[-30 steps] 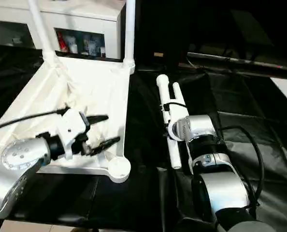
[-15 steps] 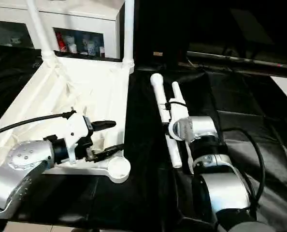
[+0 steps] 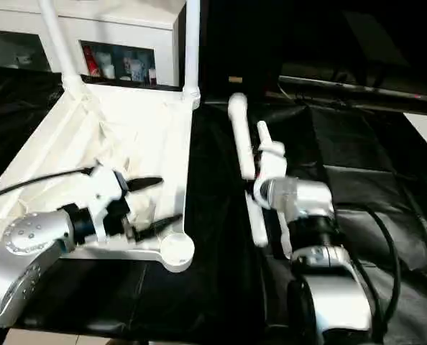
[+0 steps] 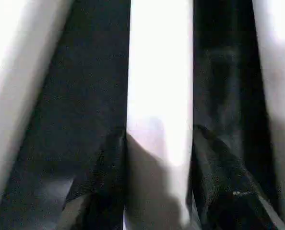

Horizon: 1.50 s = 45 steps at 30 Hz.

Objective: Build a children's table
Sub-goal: Pick table leg

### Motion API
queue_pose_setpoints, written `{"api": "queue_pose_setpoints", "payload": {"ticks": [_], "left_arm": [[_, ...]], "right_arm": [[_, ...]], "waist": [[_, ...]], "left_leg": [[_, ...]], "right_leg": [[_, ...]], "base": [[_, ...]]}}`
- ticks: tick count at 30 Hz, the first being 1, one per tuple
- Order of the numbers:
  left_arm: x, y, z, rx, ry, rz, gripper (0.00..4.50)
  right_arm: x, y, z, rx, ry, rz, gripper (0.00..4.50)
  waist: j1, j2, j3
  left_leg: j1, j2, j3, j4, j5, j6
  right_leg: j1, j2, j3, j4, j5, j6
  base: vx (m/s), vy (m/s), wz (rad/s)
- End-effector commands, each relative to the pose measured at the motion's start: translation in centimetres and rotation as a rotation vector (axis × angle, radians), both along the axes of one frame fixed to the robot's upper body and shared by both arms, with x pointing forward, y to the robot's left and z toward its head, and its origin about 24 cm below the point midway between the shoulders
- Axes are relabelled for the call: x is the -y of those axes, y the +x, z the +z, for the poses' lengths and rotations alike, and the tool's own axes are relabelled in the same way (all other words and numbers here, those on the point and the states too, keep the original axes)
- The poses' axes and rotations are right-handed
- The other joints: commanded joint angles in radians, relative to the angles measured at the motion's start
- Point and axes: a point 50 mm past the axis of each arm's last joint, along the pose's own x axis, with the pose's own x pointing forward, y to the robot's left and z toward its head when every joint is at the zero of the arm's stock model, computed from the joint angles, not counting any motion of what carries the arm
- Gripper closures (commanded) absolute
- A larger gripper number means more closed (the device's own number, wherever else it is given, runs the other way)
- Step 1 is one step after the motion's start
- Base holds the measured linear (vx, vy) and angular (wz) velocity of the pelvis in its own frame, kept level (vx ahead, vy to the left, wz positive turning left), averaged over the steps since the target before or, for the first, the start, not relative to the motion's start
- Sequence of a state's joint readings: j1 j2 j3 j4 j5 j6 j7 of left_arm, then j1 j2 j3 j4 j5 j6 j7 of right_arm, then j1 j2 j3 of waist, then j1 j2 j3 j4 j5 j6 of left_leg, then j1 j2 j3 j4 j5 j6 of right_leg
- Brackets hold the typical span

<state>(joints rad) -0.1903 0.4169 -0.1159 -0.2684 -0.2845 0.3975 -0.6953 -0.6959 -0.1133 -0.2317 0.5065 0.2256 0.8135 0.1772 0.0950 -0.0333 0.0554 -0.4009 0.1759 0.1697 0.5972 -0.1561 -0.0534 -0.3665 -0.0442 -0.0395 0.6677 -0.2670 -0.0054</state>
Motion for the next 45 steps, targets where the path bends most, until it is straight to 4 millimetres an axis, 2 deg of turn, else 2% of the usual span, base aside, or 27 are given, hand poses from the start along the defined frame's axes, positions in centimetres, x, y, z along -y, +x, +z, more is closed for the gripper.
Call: {"api": "queue_pose_setpoints", "payload": {"ticks": [1, 3, 4, 5, 6, 7, 9, 10, 11, 15, 16, 19, 20, 23, 24, 25, 26, 27, 28, 29, 31, 32, 36, 38, 42, 44, 45], "left_arm": [[-0.3, 1.0, 0.4, -0.021, -0.049, 0.097, 0.0], [-0.3, 1.5, 0.6, -0.03, -0.068, 0.139, 0.0], [-0.2, 2.0, 0.7, -0.047, -0.086, 0.171, 0.0], [0.8, 2.5, 1.6, -0.093, -0.198, 0.168, 0.0], [1.1, 2.5, 1.7, -0.099, -0.223, 0.161, 0.0], [2.7, 2.4, 2.6, -0.134, -0.365, 0.111, 0.0], [4.4, 2.2, 3.2, -0.155, -0.447, 0.057, 0.0], [5.1, 2.1, 3.1, -0.173, -0.465, 0.036, 0.0], [6.2, 2.0, 3.0, -0.193, -0.465, 0.008, 0.0], [7.6, 2.2, 2.5, -0.234, -0.468, -0.014, 0.0], [7.6, 2.2, 2.5, -0.235, -0.47, -0.014, 0.0], [8.0, 2.3, 2.5, -0.275, -0.509, -0.04, 0.0], [8.1, 2.1, 2.3, -0.309, -0.51, -0.057, 0.0], [7.8, 2.1, 1.7, -0.355, -0.48, -0.026, 0.0], [7.2, 2.6, 1.1, -0.403, -0.484, 0.067, 0.29], [7.1, 2.7, 1.1, -0.408, -0.494, 0.078, 0.29], [6.5, 2.9, 1.3, -0.434, -0.551, 0.123, 0.36], [6.3, 3.0, 1.6, -0.427, -0.571, 0.125, 0.42], [6.3, 3.0, 1.6, -0.427, -0.573, 0.124, 0.55], [6.2, 3.0, 1.6, -0.422, -0.586, 0.106, 0.78], [5.9, 2.8, 1.2, -0.426, -0.547, 0.108, 0.82], [5.8, 2.7, 1.1, -0.43, -0.528, 0.111, 0.89], [5.4, 2.1, 1.0, -0.456, -0.528, 0.094, 1.28], [5.4, 1.6, 1.3, -0.495, -0.573, 0.049, 1.46], [5.6, 1.2, 1.7, -0.518, -0.615, -0.015, 1.79], [6.2, 1.0, 1.4, -0.54, -0.602, -0.043, 1.96], [6.3, 1.0, 1.3, -0.542, -0.598, -0.048, 2.05]], "right_arm": [[0.5, 0.4, 2.9, 0.23, 0.125, -0.05, 3.02], [0.6, 0.4, 4.1, 0.316, 0.226, -0.08, 3.02], [0.6, 0.1, 4.8, 0.343, 0.326, -0.091, 3.02], [0.0, -0.7, 6.5, 0.394, 0.601, -0.045, 3.02], [-0.1, -0.9, 6.6, 0.398, 0.623, -0.035, 3.02], [-0.6, -1.7, 7.5, 0.432, 0.72, 0.03, 3.03], [-1.1, -2.4, 8.0, 0.456, 0.745, 0.086, 3.04], [-1.4, -2.7, 8.0, 0.463, 0.744, 0.11, 3.04], [-2.1, -3.0, 7.9, 0.467, 0.754, 0.13, 3.04], [-3.9, -3.5, 8.1, 0.468, 0.773, 0.172, 3.04], [-4.0, -3.5, 8.1, 0.468, 0.772, 0.172, 3.04], [-4.4, -3.5, 8.5, 0.469, 0.797, 0.167, 3.04], [-4.5, -3.6, 8.7, 0.466, 0.827, 0.16, 3.04], [-4.6, -3.6, 8.7, 0.468, 0.834, 0.151, 3.04], [-4.6, -3.5, 8.9, 0.479, 0.843, 0.139, 3.04], [-4.6, -3.5, 8.9, 0.481, 0.844, 0.138, 3.04], [-4.6, -3.5, 9.2, 0.49, 0.851, 0.137, 3.04], [-4.6, -3.4, 9.3, 0.492, 0.854, 0.137, 3.04], [-4.6, -3.4, 9.3, 0.492, 0.855, 0.137, 3.04], [-4.5, -3.4, 9.3, 0.494, 0.863, 0.138, 3.04], [-4.6, -3.3, 9.1, 0.485, 0.864, 0.134, 3.04], [-4.7, -3.3, 9.1, 0.483, 0.86, 0.135, 3.04], [-5.0, -3.1, 9.3, 0.482, 0.874, 0.138, 3.04], [-5.2, -3.1, 9.2, 0.474, 0.871, 0.132, 3.04], [-5.3, -3.1, 9.3, 0.469, 0.877, 0.123, 3.04], [-5.4, -3.0, 9.0, 0.462, 0.875, 0.125, 3.04], [-5.4, -3.0, 8.9, 0.459, 0.873, 0.124, 3.04]], "waist": [[0.004, 0.017, -0.066], [0.007, 0.017, -0.066], [0.007, 0.018, -0.066], [0.005, 0.02, -0.066], [0.01, 0.02, -0.067], [0.01, 0.011, -0.067], [0.023, 0.013, -0.07], [0.025, 0.007, -0.069], [0.025, 0.005, -0.067], [0.022, 0.007, -0.063], [0.02, 0.011, -0.063], [0.021, 0.008, -0.062], [0.024, 0.021, -0.063], [0.021, 0.017, -0.064], [0.021, 0.018, -0.065], [0.018, 0.019, -0.065], [0.017, 0.013, -0.066], [0.017, 0.007, -0.065], [0.021, 0.014, -0.067], [0.023, 0.009, -0.067], [0.023, 0.013, -0.067], [0.021, 0.008, -0.068], [0.021, 0.015, -0.069], [0.019, 0.011, -0.069], [0.022, 0.013, -0.067], [0.022, 0.021, -0.065], [0.022, 0.019, -0.065]], "left_leg": [[0.04, 0.056, -0.015, -0.072, -0.209, -0.092], [0.038, 0.056, -0.016, -0.073, -0.199, -0.075], [0.039, 0.054, -0.017, -0.074, -0.19, -0.068], [0.041, 0.056, -0.017, -0.074, -0.189, -0.064], [0.045, 0.056, -0.017, -0.071, -0.194, -0.056], [0.038, 0.058, -0.019, -0.074, -0.172, -0.045], [0.036, 0.058, -0.018, -0.068, -0.138, -0.036], [0.032, 0.057, -0.017, -0.069, -0.122, -0.03], [0.03, 0.055, -0.016, -0.071, -0.125, -0.029], [0.029, 0.054, -0.017, -0.075, -0.158, -0.05], [0.03, 0.054, -0.018, -0.076, -0.161, -0.056], [0.032, 0.056, -0.019, -0.079, -0.169, -0.07], [0.035, 0.057, -0.022, -0.08, -0.173, -0.077], [0.033, 0.055, -0.022, -0.081, -0.172, -0.085], [0.033, 0.055, -0.022, -0.081, -0.167, -0.087], [0.032, 0.055, -0.023, -0.08, -0.167, -0.089], [0.031, 0.053, -0.022, -0.079, -0.16, -0.086], [0.031, 0.053, -0.02, -0.078, -0.155, -0.083], [0.032, 0.052, -0.021, -0.076, -0.141, -0.077], [0.029, 0.052, -0.02, -0.076, -0.128, -0.071], [0.029, 0.052, -0.022, -0.077, -0.122, -0.066], [0.032, 0.054, -0.021, -0.077, -0.115, -0.062], [0.033, 0.053, -0.021, -0.076, -0.105, -0.068], [0.033, 0.052, -0.019, -0.076, -0.105, -0.07], [0.033, 0.051, -0.018, -0.077, -0.119, -0.076], [0.033, 0.052, -0.02, -0.08, -0.141, -0.086], [0.033, 0.052, -0.02, -0.081, -0.148, -0.088]], "right_leg": [[0.025, -0.094, 0.051, -0.084, 0.06, -0.156], [0.026, -0.094, 0.051, -0.084, 0.065, -0.155], [0.027, -0.091, 0.049, -0.083, 0.068, -0.153], [0.025, -0.087, 0.048, -0.081, 0.08, -0.153], [0.026, -0.089, 0.049, -0.08, 0.092, -0.154], [0.031, -0.091, 0.047, -0.079, 0.107, -0.162], [0.03, -0.094, 0.045, -0.079, 0.141, -0.172], [0.033, -0.094, 0.045, -0.081, 0.147, -0.167], [0.032, -0.096, 0.047, -0.086, 0.129, -0.159], [0.032, -0.098, 0.05, -0.101, 0.019, -0.12], [0.031, -0.098, 0.05, -0.101, 0.006, -0.118], [0.029, -0.097, 0.05, -0.103, -0.022, -0.106], [0.024, -0.096, 0.049, -0.1, -0.015, -0.1], [0.027, -0.092, 0.048, -0.097, 0.031, -0.091], [0.027, -0.091, 0.047, -0.094, 0.045, -0.09], [0.029, -0.092, 0.047, -0.095, 0.068, -0.09], [0.032, -0.092, 0.047, -0.096, 0.081, -0.093], [0.033, -0.092, 0.047, -0.095, 0.083, -0.095], [0.032, -0.094, 0.046, -0.095, 0.088, -0.099], [0.034, -0.094, 0.046, -0.094, 0.099, -0.098], [0.034, -0.092, 0.045, -0.093, 0.109, -0.088], [0.033, -0.091, 0.045, -0.093, 0.12, -0.08], [0.032, -0.09, 0.043, -0.088, 0.151, -0.081], [0.033, -0.089, 0.043, -0.089, 0.158, -0.086], [0.032, -0.09, 0.044, -0.091, 0.12, -0.087], [0.03, -0.09, 0.044, -0.095, 0.094, -0.075], [0.03, -0.09, 0.045, -0.098, 0.085, -0.072]], "base": [[0.0, 0.0, 0.0], [0.0, 0.0, 0.0], [0.0, 0.0, 0.0], [0.0, 0.0, 0.0], [0.0, 0.0, 0.0], [0.0, 0.0, 0.0], [0.0, 0.0, 0.0], [0.0, 0.0, 0.0], [0.0, 0.0, 0.0], [0.0, 0.0, 0.0], [0.0, 0.0, 0.0], [0.0, 0.0, 0.0], [0.0, 0.0, 0.0], [0.0, 0.0, 0.0], [0.0, 0.0, 0.0], [0.0, 0.0, 0.0], [0.0, 0.0, 0.0], [0.0, 0.0, 0.0], [0.0, 0.0, 0.0], [0.0, 0.0, 0.0], [0.0, 0.0, 0.0], [0.0, 0.0, 0.0], [0.0, 0.0, 0.0], [0.0, 0.0, 0.0], [0.0, 0.0, 0.0], [0.0, 0.0, 0.0], [0.0, 0.0, 0.0]]}}
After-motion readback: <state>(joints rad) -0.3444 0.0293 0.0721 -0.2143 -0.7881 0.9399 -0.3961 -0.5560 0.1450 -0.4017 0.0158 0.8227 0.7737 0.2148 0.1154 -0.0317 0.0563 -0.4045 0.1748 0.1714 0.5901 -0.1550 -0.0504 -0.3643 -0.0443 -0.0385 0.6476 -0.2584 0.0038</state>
